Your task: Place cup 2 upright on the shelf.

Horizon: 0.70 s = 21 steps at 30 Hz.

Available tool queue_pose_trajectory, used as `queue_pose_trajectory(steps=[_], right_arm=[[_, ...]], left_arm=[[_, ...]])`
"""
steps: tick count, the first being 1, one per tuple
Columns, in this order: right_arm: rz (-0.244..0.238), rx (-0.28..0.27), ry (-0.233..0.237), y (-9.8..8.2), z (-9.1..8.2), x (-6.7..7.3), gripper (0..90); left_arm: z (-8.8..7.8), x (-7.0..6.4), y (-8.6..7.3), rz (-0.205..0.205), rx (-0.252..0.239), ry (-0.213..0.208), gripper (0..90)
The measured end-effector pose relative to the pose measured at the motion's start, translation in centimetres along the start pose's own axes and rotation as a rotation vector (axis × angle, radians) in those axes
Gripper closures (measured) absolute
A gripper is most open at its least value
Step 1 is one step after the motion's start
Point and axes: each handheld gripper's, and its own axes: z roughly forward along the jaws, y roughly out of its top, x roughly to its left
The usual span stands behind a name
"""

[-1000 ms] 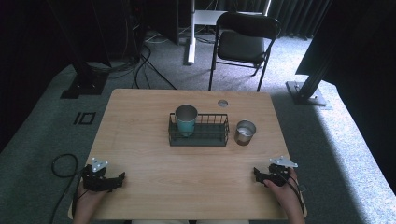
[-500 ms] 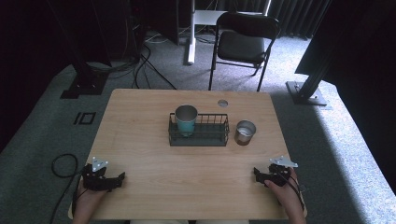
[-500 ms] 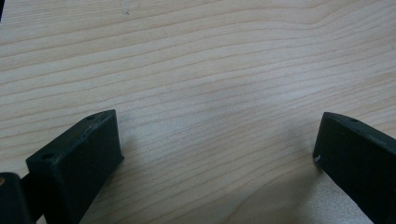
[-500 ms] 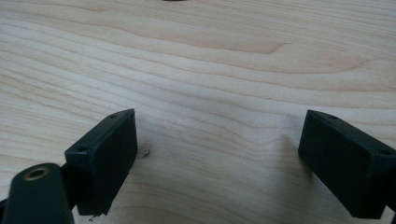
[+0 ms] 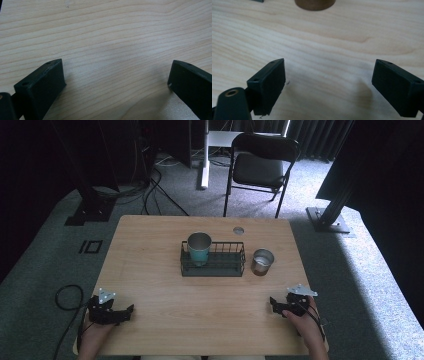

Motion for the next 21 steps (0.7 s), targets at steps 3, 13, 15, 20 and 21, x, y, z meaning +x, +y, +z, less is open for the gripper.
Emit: queue_pose_trajectory(steps=[3,13,15,20,21], right_arm=[[0.003,-0.024,0.002,0.6,0.0,-0.1,11.5],[0.027,-0.103,0.028,2.6,-0.6,-0.4,11.5],[0.052,-0.131,0.037,2.9,-0.6,-0.4,11.5],[0.053,-0.153,0.059,3.7,-0.6,-0.3,11.5],[0.054,-0.156,0.061,3.9,-0.6,-0.3,11.5]], left_arm=[[0.0,0.0,0.0,0.0,0.0,0.0,1.4],[0.1,0.0,0.1,0.006,-0.002,-0.007,1.4],[0.1,0.0,0.1,0.006,-0.001,-0.007,1.5],[0.1,0.0,0.1,0.006,-0.002,-0.007,1.5],[0.1,0.0,0.1,0.006,-0.001,-0.007,1.5]])
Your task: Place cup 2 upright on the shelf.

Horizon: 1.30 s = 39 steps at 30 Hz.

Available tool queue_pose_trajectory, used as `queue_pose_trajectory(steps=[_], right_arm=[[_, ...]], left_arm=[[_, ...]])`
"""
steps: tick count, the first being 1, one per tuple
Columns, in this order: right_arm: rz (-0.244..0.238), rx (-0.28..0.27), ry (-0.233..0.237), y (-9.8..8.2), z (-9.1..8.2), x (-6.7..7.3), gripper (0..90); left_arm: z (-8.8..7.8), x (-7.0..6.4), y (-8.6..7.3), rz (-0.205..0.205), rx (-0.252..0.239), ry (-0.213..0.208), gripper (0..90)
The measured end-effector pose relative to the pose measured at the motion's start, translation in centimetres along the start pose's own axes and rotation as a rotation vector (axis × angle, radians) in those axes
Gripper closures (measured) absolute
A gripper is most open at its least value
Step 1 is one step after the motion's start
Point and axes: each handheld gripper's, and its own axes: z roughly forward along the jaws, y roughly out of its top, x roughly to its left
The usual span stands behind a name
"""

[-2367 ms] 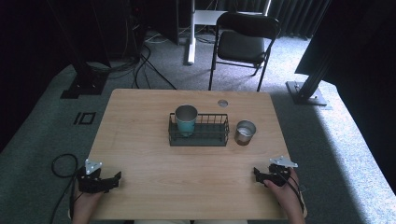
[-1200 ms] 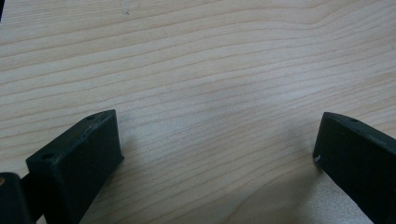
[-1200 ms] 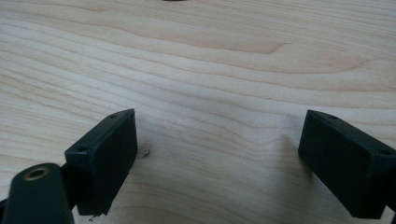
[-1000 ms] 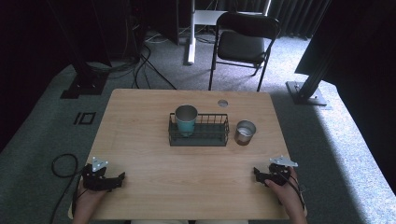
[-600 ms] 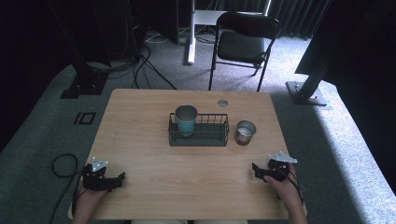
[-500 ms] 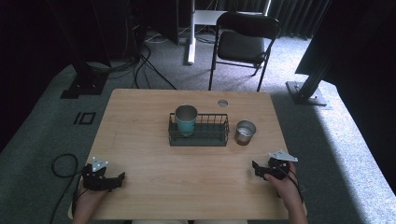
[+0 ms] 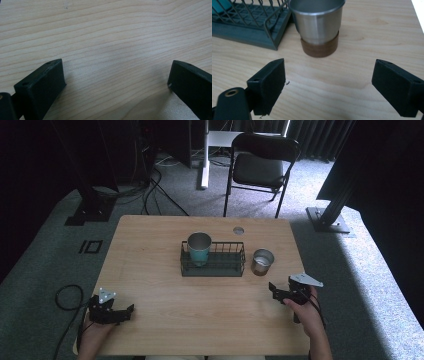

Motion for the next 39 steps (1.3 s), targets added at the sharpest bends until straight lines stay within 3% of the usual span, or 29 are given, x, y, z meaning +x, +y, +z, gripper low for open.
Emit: queue_pose_trajectory(steps=[16,24,39], right_arm=[[-0.052,-0.056,0.018,2.6,1.2,0.2,11.5],[-0.061,-0.065,0.027,3.7,2.1,0.1,11.5],[-0.088,-0.083,0.033,5.3,3.8,0.3,11.5]], left_arm=[[-0.2,-0.3,-0.2,-0.003,0.003,0.0,1.5],[-0.1,-0.6,-0.1,-0.032,0.002,0.027,1.5],[-0.1,-0.5,-0.1,-0.025,0.002,0.02,1.4]])
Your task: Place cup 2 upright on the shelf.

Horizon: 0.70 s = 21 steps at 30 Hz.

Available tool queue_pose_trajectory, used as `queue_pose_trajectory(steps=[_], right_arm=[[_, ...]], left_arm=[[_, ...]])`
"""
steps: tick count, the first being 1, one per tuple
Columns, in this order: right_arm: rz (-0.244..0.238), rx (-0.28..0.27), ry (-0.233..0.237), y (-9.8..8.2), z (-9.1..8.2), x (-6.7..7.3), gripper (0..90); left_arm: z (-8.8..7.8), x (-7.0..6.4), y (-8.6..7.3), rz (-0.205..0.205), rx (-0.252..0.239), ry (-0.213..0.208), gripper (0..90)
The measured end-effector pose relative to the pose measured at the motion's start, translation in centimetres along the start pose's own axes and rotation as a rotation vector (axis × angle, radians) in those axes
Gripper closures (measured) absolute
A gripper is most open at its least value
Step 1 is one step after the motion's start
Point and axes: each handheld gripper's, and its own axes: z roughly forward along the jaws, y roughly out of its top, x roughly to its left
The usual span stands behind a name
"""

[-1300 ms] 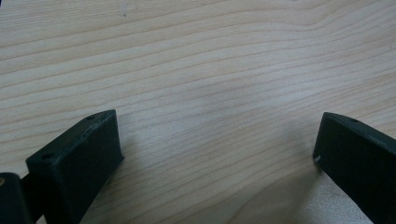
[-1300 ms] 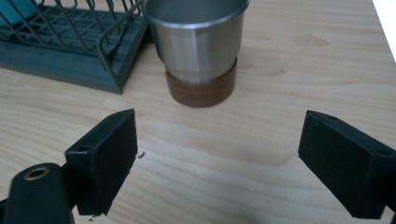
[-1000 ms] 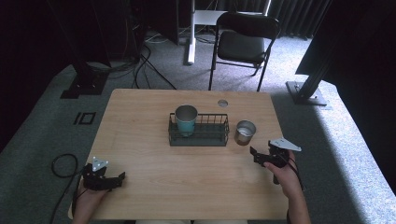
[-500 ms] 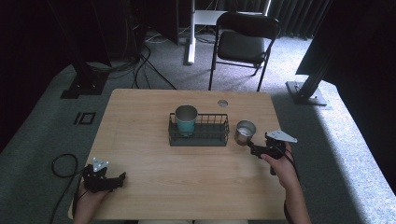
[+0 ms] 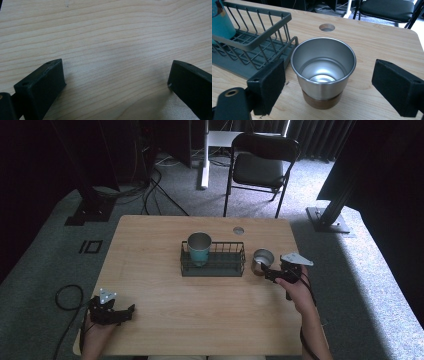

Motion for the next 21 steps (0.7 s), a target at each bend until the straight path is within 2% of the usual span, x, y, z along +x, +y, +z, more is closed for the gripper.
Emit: queue_pose_trajectory(steps=[10,21], right_arm=[[-0.016,0.012,0.016,0.4,1.6,0.5,11.4],[-0.021,0.02,-0.016,0.2,3.1,0.7,11.4]], left_arm=[[0.0,0.0,0.0,0.0,0.0,0.0,1.4],[0.0,0.0,0.0,0.0,0.0,0.0,1.4]])
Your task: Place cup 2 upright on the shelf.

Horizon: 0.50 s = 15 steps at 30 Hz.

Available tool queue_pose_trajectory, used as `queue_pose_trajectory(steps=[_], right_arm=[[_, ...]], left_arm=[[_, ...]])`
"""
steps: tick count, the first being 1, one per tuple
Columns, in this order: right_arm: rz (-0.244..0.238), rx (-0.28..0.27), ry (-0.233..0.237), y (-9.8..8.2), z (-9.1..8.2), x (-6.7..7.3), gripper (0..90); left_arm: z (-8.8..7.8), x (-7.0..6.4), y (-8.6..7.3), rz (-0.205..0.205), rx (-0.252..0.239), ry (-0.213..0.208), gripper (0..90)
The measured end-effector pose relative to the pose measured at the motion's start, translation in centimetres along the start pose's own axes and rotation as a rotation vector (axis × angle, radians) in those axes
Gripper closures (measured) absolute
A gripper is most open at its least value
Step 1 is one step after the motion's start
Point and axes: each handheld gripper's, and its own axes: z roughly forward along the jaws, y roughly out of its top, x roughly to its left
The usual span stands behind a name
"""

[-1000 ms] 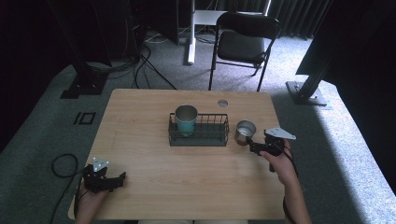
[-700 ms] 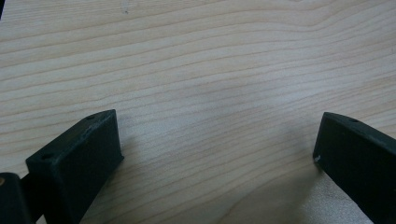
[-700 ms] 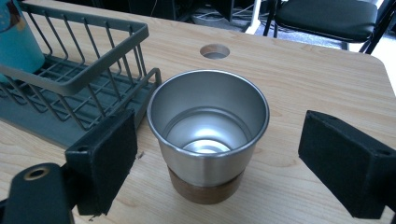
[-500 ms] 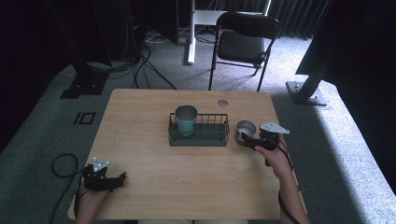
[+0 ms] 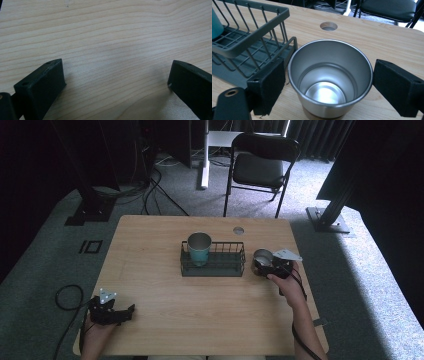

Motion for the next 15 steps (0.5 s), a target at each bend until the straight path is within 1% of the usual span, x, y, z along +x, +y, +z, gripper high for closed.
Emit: queue_pose_trajectory(steps=[2,4,8,15], right_arm=[[0.004,0.002,-0.008,0.1,0.3,-0.1,11.4],[-0.004,0.008,-0.01,0.1,0.6,-0.1,11.4],[-0.004,0.011,-0.014,0.2,1.2,0.0,11.4],[0.011,0.019,-0.003,0.2,1.9,-0.1,11.4]], left_arm=[[0.0,0.0,0.0,0.0,0.0,0.0,1.4],[0.0,0.0,0.0,0.0,0.0,0.0,1.5],[0.0,0.0,0.0,-0.001,-0.001,0.0,1.5],[0.0,0.0,0.0,0.0,-0.001,0.0,1.4]])
